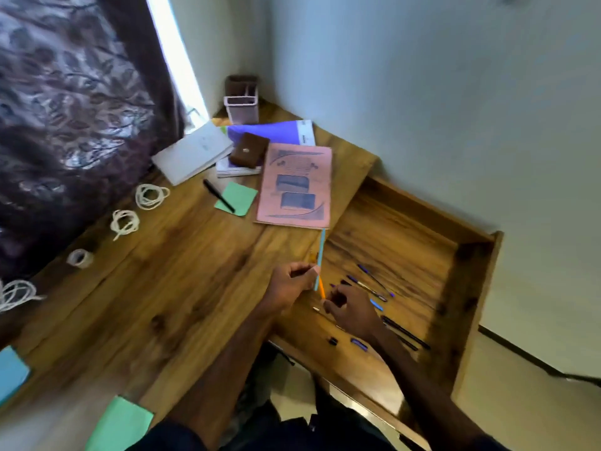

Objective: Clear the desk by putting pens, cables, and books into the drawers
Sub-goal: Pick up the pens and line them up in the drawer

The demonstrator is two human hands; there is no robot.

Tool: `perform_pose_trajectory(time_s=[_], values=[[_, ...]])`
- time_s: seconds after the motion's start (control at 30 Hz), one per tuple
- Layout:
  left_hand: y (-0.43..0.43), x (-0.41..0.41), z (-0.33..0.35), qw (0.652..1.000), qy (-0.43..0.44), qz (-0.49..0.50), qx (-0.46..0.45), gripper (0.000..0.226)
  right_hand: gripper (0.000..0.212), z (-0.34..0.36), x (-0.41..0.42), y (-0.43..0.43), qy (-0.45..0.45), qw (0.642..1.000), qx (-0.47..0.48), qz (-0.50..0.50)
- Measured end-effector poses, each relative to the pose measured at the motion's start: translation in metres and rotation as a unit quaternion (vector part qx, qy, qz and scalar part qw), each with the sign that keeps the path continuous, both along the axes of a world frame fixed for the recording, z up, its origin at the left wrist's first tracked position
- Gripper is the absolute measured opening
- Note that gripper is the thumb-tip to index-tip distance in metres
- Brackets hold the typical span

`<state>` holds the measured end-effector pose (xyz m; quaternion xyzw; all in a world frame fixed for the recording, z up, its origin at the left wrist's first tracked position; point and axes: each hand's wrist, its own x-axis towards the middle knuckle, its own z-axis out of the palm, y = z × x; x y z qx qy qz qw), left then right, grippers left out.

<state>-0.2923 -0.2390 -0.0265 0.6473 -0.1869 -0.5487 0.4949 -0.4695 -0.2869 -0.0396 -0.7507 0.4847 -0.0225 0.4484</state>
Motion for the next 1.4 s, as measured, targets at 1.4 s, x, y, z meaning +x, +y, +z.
perform_pose_trajectory(time_s=[1.4], values=[[-0.026,-0.162,-0.040,0.972,-0.109,-0.140,0.156,0.018,0.015,-0.097,-0.205,-0.068,0.241,0.967,-0.046,-0.067]])
